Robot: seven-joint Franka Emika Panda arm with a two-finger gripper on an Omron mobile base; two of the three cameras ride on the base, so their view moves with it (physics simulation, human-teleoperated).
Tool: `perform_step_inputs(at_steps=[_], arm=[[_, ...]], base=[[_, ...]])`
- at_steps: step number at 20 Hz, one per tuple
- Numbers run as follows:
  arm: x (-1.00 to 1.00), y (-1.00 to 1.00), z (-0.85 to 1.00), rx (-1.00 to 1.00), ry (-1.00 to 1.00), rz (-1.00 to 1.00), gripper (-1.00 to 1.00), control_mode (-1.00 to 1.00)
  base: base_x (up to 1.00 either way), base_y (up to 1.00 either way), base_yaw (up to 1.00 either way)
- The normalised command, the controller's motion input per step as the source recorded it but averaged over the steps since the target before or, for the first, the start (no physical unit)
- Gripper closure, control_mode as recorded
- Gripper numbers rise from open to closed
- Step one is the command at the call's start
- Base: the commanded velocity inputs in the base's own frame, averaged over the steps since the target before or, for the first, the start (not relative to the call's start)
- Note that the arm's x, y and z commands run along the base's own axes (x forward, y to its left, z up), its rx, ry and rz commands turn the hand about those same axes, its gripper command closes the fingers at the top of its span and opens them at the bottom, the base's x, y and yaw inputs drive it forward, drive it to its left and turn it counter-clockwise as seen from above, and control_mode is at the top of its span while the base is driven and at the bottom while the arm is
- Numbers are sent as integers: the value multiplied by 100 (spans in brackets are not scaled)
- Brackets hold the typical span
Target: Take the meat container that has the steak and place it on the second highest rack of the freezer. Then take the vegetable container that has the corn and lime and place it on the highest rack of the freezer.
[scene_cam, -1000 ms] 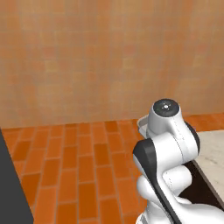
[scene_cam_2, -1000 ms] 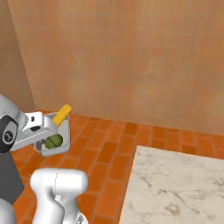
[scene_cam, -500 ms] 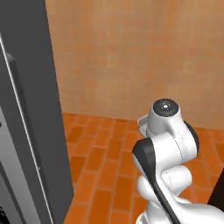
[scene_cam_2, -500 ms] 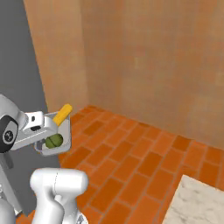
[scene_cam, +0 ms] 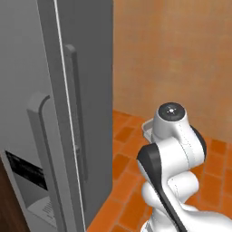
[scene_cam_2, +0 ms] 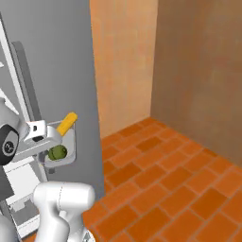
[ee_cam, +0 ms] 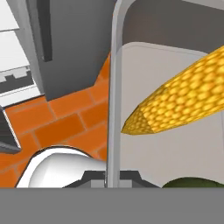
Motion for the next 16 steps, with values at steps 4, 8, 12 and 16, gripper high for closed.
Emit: perform_step_inputs(at_steps=[4, 8, 12, 16], arm=[[0, 0, 0, 0, 0, 0, 100, 100], [0, 0, 0, 0, 0, 0, 100, 100], [0, 0, 0, 0, 0, 0, 100, 100], [0, 0, 0, 0, 0, 0, 100, 100]], base=[[46, -74, 51], [99, -44, 52], [67, -27, 48], [0, 2, 62]])
